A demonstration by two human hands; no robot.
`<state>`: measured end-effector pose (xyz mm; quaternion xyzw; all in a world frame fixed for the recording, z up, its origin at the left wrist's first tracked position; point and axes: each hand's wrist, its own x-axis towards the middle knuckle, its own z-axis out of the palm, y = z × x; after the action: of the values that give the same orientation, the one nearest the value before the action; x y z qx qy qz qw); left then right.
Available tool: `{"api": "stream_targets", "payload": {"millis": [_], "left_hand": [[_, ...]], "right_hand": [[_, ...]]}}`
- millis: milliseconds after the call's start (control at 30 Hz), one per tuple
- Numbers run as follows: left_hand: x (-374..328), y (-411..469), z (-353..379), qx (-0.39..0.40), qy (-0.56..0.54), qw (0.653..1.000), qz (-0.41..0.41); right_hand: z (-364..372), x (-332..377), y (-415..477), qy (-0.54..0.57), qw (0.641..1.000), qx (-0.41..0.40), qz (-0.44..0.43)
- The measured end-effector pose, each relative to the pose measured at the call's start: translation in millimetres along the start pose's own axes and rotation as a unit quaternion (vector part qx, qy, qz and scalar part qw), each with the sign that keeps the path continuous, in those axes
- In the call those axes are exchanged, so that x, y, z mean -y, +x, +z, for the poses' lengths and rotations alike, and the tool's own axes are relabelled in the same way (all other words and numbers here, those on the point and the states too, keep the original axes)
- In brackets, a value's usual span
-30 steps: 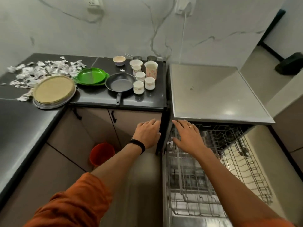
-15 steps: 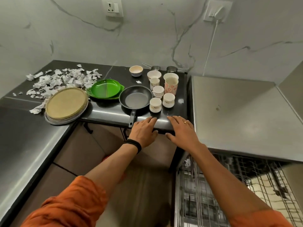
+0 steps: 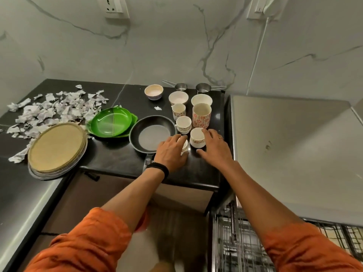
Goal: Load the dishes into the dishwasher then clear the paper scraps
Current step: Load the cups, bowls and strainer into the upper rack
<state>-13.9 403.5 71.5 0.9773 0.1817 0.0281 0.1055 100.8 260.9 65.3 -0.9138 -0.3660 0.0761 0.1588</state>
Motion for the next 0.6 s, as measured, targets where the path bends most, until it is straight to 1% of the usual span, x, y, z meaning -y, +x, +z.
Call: {"api": "stream_targets", "payload": {"millis": [233,333,400,467,600], "left_hand": [[7,61,13,0.030,-0.009,0.998,0.052],[12,78,15,0.059,-0.008,0.995,0.079],[16,84,18,0.071,-0.005,0.992,0.102],[19,88,20,0.060,-0.010,0.990,0.124],[13,88,19,-0.005,-0.053,0.980,0.193]], "right_hand": [[27,-7,40,0.045,0.997,0.016,0.062],[39,-4,49,0.102,0.990,0.017,0.092],[46,-2,52,0.160,0.980,-0.004,0.117],[49,-1,51,0.222,0.965,-0.032,0.134],[42,-3,32,0.291,0.939,-0.097,0.154]]}}
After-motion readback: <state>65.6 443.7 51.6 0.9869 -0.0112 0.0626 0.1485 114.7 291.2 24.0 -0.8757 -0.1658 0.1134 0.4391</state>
